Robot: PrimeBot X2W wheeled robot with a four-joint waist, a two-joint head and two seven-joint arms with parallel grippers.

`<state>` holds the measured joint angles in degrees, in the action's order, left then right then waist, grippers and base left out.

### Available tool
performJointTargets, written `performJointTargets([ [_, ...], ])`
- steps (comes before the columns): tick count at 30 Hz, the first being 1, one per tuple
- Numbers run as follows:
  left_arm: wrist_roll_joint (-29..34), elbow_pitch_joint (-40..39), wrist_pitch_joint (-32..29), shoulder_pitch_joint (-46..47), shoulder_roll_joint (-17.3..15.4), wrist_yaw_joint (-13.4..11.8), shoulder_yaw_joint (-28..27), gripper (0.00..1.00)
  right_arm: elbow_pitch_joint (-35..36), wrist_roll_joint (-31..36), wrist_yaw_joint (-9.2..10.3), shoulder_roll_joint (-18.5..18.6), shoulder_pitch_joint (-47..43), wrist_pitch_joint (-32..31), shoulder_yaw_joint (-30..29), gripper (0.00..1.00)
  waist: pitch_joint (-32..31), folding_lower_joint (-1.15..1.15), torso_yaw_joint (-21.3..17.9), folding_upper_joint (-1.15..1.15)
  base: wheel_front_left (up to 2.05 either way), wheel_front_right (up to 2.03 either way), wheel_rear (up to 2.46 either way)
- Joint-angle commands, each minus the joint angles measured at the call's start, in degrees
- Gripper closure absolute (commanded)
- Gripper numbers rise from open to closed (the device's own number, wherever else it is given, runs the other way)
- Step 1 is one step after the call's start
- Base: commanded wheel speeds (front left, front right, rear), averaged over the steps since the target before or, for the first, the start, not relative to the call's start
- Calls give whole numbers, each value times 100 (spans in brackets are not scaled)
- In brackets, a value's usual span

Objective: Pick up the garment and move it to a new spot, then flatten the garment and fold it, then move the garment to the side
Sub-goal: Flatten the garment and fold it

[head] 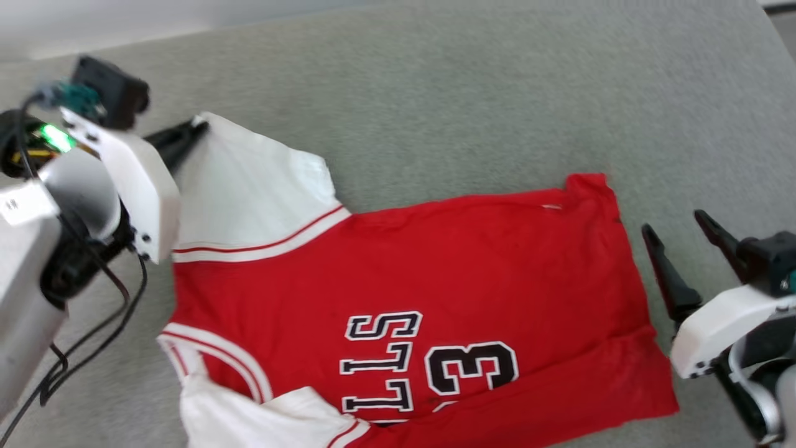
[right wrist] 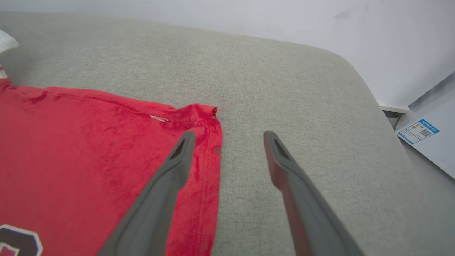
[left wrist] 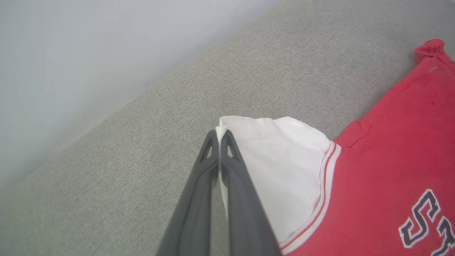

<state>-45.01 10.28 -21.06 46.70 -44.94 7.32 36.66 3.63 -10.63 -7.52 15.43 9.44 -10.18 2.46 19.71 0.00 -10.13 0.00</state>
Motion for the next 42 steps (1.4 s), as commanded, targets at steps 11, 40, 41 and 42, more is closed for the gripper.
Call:
performJointTargets([
  [11, 35, -1790, 369, -994, -362, -433, 0, 100, -86, -782, 5, 1046, 872, -2726, 365, 0, -299, 0, 943, 0, 0, 0, 0],
  [40, 249, -2827, 669, -1377, -320, -509, 278, 100, -2476, -1079, -3, 1327, 1659, -3830, 1226, 100, 317, 0, 1741, 0, 0, 0, 0],
  [41, 263, -2806, 680, -1396, -333, -523, 279, 100, -2504, -1084, -3, 1344, 1679, -3745, 1216, 100, 286, 0, 1731, 0, 0, 0, 0],
  [42, 265, -2783, 685, -1421, -341, -535, 282, 100, -2522, -1084, -2, 1373, 1709, -3647, 1203, 100, 248, 0, 1719, 0, 0, 0, 0],
])
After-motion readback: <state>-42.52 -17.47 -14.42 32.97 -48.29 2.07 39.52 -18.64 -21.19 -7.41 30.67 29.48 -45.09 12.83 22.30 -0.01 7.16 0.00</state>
